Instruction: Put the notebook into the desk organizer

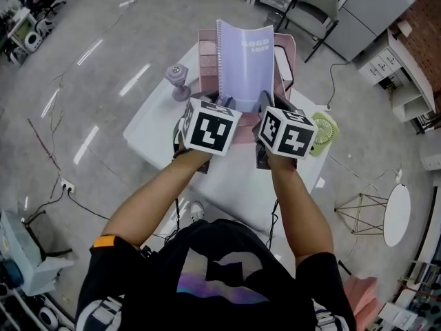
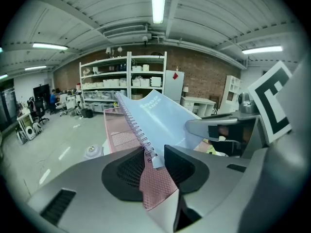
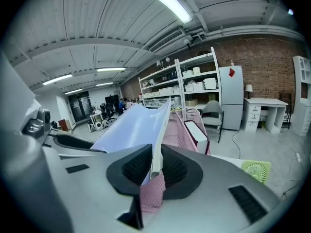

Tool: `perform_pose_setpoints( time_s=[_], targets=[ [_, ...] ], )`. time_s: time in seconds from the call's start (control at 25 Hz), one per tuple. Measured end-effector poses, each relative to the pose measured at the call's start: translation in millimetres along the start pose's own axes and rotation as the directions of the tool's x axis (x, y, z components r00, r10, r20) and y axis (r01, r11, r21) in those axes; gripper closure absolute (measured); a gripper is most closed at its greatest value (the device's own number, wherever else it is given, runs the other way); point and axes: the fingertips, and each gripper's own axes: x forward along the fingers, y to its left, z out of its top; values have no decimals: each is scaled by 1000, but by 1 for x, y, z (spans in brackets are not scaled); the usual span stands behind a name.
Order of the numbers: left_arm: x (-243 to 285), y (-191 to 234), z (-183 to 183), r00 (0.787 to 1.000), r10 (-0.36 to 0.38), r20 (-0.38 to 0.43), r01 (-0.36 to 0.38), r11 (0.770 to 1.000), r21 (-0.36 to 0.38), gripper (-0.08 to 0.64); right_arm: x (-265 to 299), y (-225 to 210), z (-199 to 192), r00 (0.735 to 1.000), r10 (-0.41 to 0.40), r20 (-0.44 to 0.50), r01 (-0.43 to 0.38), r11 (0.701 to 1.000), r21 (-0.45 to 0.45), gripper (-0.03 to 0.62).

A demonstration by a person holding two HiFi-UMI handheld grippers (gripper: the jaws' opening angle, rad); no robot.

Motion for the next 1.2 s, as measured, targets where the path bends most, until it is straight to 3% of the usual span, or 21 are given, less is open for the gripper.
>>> perform_pose_setpoints(
  time_s=[0.28,0.6,0.72,0.84,1.08,1.2],
  targets=[
    [6,-1,-5,994,54,-97,-50,998,38,411,12,-11,-21,996,-21,-92,24,999,27,520],
    [3,6,-11,991,83,-109,-79,996,35,394,14,-14,-30,990,-45,-137,47,999,12,478],
    [-4,8,-8,987,151,-62,-145,985,94,365,7,-13,-30,992,-41,-121,39,999,-12,442],
    [-8,3,-4,986,165,-14,-163,980,113,356,-4,-10,-21,995,-64,-71,61,997,-55,392],
    [-27,-6,-4,983,153,102,-161,984,80,354,-40,-1,0,993,-84,79,96,982,-164,391],
    [-45,-18,3,971,137,196,-156,984,82,371,-59,3,0,989,-54,140,82,976,-203,443]
  ],
)
